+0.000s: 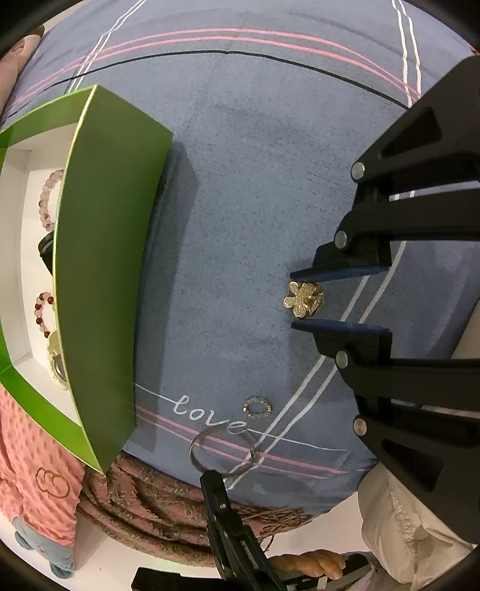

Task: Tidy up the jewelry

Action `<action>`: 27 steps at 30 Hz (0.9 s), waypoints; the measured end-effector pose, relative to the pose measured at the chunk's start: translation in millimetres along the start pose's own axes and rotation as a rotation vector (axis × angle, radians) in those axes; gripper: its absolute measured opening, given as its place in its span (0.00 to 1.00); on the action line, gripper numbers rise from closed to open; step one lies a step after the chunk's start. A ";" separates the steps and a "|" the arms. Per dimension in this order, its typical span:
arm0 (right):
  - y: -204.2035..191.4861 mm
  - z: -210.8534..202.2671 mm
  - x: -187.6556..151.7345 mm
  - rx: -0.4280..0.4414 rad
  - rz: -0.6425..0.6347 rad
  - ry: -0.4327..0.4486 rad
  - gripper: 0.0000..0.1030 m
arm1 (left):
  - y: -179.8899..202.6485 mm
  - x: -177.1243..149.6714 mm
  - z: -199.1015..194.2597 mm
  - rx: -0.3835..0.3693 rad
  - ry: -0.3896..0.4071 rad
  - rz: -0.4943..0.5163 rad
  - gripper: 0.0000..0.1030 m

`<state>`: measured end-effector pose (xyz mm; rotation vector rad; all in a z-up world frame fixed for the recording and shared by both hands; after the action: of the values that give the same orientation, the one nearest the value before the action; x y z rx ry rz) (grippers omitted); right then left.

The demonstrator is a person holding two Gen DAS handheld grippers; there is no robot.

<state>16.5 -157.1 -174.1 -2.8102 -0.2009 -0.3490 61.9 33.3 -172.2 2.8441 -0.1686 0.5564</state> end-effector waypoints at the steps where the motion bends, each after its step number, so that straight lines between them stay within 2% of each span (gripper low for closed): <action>1: 0.5 -1.2 0.6 -0.003 0.000 0.004 0.19 | 0.0 0.5 -0.3 0.005 0.001 0.004 0.05; 5: 3.8 -5.6 1.9 -0.008 0.014 0.021 0.19 | 12.1 3.6 -10.9 -0.005 0.024 0.045 0.05; 6: 5.7 -8.1 1.9 -0.009 0.019 0.026 0.19 | 21.5 4.0 -15.0 -0.029 0.034 0.072 0.06; 8: 9.2 -12.2 0.7 -0.017 0.026 0.033 0.19 | 41.6 1.8 -16.1 -0.075 0.030 0.124 0.14; 10: 11.0 -14.1 -2.5 -0.024 0.031 0.034 0.19 | 66.1 -4.1 -7.7 -0.140 -0.005 0.168 0.17; 12: 16.8 -17.2 -6.7 -0.033 0.047 0.038 0.19 | 84.8 -10.4 0.9 -0.171 -0.037 0.210 0.17; 15: 25.1 -23.0 -11.2 -0.048 0.070 0.045 0.19 | 102.5 -17.4 17.6 -0.173 -0.081 0.259 0.17; 20: 33.5 -28.7 -17.0 -0.059 0.102 0.062 0.19 | 104.3 -28.0 37.5 -0.142 -0.140 0.285 0.18; 27: 28.0 -31.1 -18.1 -0.044 0.094 0.071 0.19 | 106.9 -29.1 38.5 -0.127 -0.126 0.308 0.19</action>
<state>-2.8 -195.1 -157.9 -2.8332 -0.0455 -0.4357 32.0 -77.7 -195.5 2.7443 -0.6492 0.4061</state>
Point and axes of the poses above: each gripper's, at about its wrist camera, not at the fingertips, and z roughly the way its jaws point, y to its right, x to its top, the point moved 4 cm from there along z, roughly the way its jaws point, and after that the axes turned 10 degrees about y, right-handed, at the moved point
